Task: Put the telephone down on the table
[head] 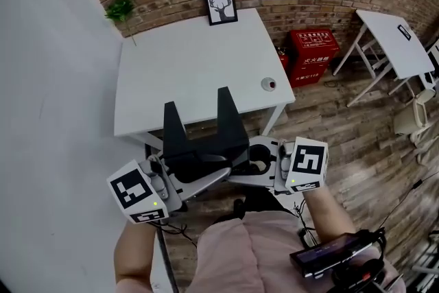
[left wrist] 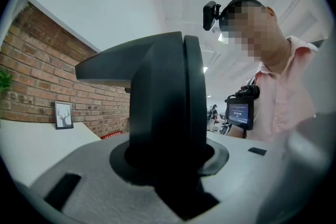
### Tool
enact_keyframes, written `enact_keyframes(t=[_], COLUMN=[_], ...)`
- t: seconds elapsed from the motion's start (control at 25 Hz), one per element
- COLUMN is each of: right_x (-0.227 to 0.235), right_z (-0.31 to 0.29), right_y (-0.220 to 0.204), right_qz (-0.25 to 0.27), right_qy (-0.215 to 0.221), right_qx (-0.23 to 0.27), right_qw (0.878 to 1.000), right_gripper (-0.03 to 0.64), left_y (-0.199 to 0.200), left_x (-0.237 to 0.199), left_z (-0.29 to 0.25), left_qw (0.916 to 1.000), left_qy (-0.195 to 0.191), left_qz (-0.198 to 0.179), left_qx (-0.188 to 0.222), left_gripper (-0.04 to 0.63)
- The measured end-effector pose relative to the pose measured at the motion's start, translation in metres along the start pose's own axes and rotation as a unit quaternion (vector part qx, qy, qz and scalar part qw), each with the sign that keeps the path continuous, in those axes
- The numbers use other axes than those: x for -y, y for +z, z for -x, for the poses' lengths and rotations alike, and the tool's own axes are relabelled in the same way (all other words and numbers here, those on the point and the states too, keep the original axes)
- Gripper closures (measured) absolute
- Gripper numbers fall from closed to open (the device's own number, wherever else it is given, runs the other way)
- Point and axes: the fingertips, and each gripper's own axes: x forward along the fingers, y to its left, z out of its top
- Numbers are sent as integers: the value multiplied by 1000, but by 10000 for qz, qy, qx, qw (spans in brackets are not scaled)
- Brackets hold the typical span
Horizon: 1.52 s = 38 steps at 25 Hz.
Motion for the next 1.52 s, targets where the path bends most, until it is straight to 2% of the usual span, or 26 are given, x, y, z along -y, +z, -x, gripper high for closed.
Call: enact_keyframes(t=[0.28, 0.64, 0.92, 1.08, 1.52], right_x=[59, 160, 235, 262, 310], right_z=[1, -1, 14, 19, 4], right_y=[-8, 4, 15, 33, 83], right_qz=[-7, -346, -140, -158, 162], right_qy=[20, 89, 147, 125, 86], right_qx=[-57, -107, -124, -84, -124], right_qw=[10000, 9993, 9997, 9998, 9998], right_gripper=[445, 445, 445, 445, 442], left_y=[-5, -1, 17, 33, 81], left_x=[-57, -158, -227, -254, -301], left_z=[-14, -43, -72, -81, -75], left_qw=[9998, 9998, 9993, 9988, 9996], left_qy=[14, -31, 73, 136, 201], left_qz=[185, 209, 372, 478, 154], left_qx=[-3, -40, -20, 25, 88], left_gripper=[430, 430, 430, 430, 430])
